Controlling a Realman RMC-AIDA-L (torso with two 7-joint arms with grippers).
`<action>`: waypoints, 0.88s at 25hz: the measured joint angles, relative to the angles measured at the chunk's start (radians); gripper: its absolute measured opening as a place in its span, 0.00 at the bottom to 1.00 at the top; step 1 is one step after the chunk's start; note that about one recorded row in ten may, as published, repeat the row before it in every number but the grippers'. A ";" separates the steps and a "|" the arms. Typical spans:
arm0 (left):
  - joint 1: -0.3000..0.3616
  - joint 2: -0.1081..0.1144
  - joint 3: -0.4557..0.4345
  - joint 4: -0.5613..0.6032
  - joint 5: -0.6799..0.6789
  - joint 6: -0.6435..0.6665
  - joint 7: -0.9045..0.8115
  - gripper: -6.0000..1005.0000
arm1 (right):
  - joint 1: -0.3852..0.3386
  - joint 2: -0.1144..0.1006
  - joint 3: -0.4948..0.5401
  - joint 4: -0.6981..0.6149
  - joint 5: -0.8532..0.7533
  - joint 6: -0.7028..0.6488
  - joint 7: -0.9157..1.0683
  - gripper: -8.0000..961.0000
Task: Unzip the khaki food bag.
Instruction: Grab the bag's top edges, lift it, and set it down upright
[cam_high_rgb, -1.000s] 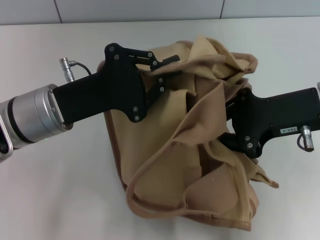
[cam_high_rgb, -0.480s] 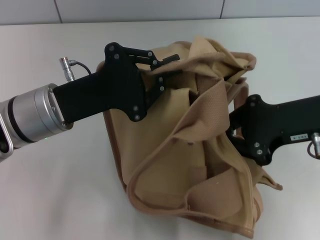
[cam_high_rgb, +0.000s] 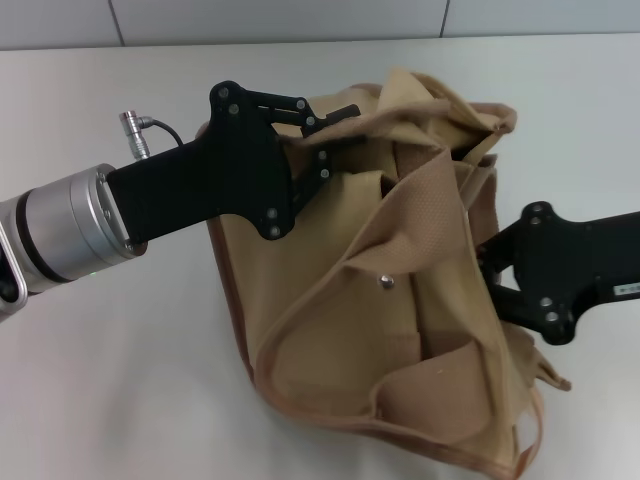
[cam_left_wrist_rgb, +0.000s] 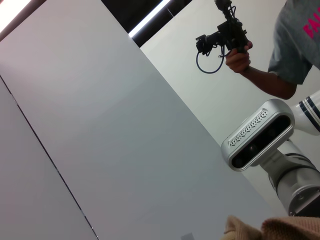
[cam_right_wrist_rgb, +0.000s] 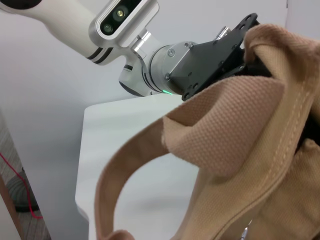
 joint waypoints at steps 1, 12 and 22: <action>0.000 0.000 0.000 0.000 0.000 0.000 0.000 0.06 | -0.003 0.000 0.014 -0.002 0.000 -0.010 0.001 0.02; 0.000 0.000 -0.003 -0.001 0.000 -0.002 0.000 0.06 | -0.037 0.001 0.077 -0.026 -0.053 -0.080 0.019 0.02; -0.003 0.000 -0.003 -0.002 -0.009 -0.004 0.000 0.06 | -0.055 0.000 0.102 -0.032 -0.120 -0.141 0.051 0.03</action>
